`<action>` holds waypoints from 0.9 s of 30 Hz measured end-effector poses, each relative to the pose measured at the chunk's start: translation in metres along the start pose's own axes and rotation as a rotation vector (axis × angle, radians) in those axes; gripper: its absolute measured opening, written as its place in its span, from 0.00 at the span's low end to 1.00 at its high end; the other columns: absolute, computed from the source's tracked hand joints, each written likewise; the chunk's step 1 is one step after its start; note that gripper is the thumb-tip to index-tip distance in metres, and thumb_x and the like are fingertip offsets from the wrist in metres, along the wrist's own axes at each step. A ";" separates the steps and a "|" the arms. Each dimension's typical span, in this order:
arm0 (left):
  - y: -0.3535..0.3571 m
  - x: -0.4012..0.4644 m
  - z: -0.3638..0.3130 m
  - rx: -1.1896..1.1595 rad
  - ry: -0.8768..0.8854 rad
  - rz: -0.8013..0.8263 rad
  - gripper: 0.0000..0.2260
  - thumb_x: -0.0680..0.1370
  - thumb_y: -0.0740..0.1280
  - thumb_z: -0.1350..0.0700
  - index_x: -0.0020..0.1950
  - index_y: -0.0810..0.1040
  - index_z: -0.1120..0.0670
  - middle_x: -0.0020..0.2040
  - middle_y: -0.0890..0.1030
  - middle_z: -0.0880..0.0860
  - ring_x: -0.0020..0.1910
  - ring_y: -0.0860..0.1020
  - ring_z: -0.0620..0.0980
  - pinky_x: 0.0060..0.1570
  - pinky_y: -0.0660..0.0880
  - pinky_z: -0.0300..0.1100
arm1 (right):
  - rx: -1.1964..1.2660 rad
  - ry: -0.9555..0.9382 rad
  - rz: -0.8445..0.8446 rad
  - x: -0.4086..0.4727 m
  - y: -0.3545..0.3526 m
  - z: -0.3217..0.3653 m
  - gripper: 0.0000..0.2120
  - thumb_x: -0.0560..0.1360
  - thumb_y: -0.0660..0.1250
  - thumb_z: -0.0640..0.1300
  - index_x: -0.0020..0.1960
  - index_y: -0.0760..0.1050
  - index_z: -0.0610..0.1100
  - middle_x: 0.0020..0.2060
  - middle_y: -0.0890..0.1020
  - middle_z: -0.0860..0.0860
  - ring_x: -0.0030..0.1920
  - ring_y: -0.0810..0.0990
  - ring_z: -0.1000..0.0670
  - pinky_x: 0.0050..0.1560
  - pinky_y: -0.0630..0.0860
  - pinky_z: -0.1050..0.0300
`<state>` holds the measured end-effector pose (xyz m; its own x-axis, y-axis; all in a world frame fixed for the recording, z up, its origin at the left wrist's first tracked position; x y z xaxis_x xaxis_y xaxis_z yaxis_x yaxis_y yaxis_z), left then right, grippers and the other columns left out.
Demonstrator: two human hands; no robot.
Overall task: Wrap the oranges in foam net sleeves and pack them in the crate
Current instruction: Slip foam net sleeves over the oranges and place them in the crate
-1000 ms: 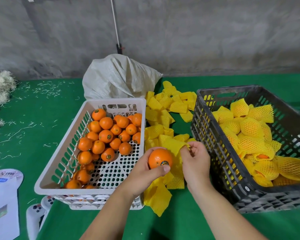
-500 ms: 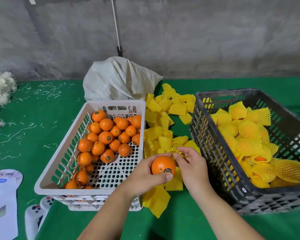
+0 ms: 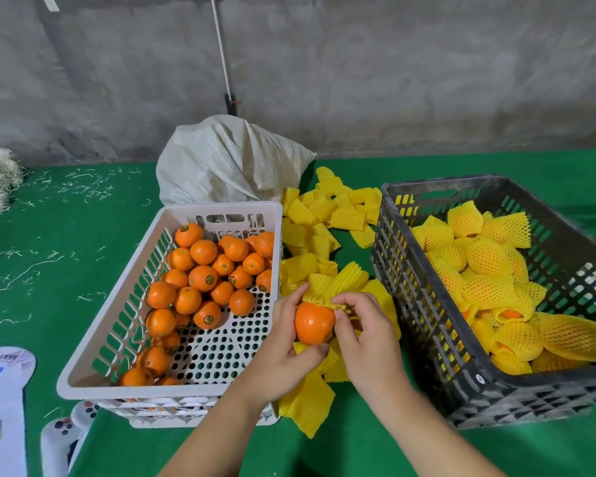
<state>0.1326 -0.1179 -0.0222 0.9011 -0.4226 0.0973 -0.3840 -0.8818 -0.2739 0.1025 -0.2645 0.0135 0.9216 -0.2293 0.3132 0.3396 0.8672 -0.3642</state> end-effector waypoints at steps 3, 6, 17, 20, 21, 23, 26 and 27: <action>0.004 0.001 0.004 0.018 0.011 0.030 0.37 0.76 0.73 0.45 0.81 0.58 0.36 0.74 0.61 0.33 0.72 0.68 0.35 0.63 0.73 0.32 | -0.051 -0.038 0.006 0.003 -0.004 0.002 0.10 0.81 0.66 0.41 0.56 0.77 0.56 0.53 0.76 0.65 0.55 0.77 0.61 0.50 0.75 0.68; 0.002 0.002 0.007 0.054 0.026 -0.052 0.36 0.76 0.77 0.42 0.79 0.62 0.37 0.72 0.71 0.41 0.67 0.77 0.44 0.64 0.78 0.42 | -0.133 -0.092 0.017 0.004 -0.009 0.009 0.09 0.81 0.67 0.40 0.56 0.79 0.52 0.52 0.77 0.62 0.55 0.76 0.61 0.50 0.77 0.64; -0.022 0.001 0.016 -0.227 -0.012 -0.262 0.31 0.72 0.80 0.42 0.69 0.67 0.33 0.60 0.78 0.56 0.52 0.82 0.50 0.47 0.80 0.42 | -0.162 -0.167 0.185 -0.004 0.013 0.030 0.15 0.81 0.67 0.48 0.67 0.73 0.51 0.56 0.72 0.59 0.57 0.73 0.57 0.55 0.78 0.53; -0.016 0.000 0.013 -0.092 -0.003 -0.141 0.38 0.74 0.77 0.42 0.77 0.60 0.33 0.72 0.66 0.47 0.70 0.74 0.46 0.64 0.76 0.41 | -0.119 -0.124 0.165 -0.005 0.012 0.020 0.18 0.80 0.69 0.47 0.68 0.72 0.53 0.56 0.69 0.61 0.58 0.73 0.59 0.55 0.77 0.60; -0.014 0.000 0.011 -0.054 0.012 -0.108 0.39 0.74 0.76 0.46 0.78 0.58 0.33 0.73 0.63 0.42 0.73 0.70 0.40 0.66 0.74 0.37 | -0.118 -0.117 0.149 -0.004 0.011 0.017 0.18 0.79 0.69 0.46 0.68 0.72 0.53 0.56 0.69 0.61 0.58 0.73 0.60 0.54 0.76 0.62; -0.011 0.000 0.007 -0.012 0.031 -0.083 0.38 0.76 0.74 0.51 0.80 0.57 0.36 0.74 0.62 0.39 0.73 0.69 0.36 0.64 0.73 0.33 | -0.116 -0.105 0.126 0.000 0.006 0.012 0.18 0.79 0.70 0.45 0.67 0.73 0.53 0.56 0.70 0.62 0.57 0.74 0.60 0.53 0.75 0.66; -0.011 0.001 0.009 -0.086 0.036 -0.123 0.35 0.78 0.76 0.51 0.80 0.62 0.40 0.75 0.67 0.46 0.71 0.75 0.47 0.65 0.77 0.42 | -0.142 -0.124 0.111 0.004 0.001 0.011 0.16 0.80 0.69 0.44 0.68 0.77 0.50 0.57 0.74 0.58 0.56 0.76 0.59 0.55 0.77 0.63; -0.012 0.001 0.009 -0.099 0.032 -0.142 0.35 0.77 0.77 0.50 0.80 0.64 0.40 0.75 0.70 0.46 0.70 0.77 0.48 0.65 0.78 0.44 | -0.162 -0.130 0.098 0.004 -0.001 0.012 0.15 0.81 0.68 0.43 0.68 0.78 0.48 0.57 0.75 0.56 0.56 0.77 0.58 0.55 0.78 0.60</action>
<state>0.1397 -0.1056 -0.0277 0.9414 -0.2973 0.1595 -0.2725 -0.9487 -0.1602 0.1039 -0.2612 0.0256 0.9231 -0.0795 0.3763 0.2852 0.7979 -0.5311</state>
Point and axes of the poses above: each hand's wrist, its own x-axis towards the middle knuckle, its own y-axis out of the palm, z = x × y, the point moved 9 cm from there along x, towards the middle knuckle
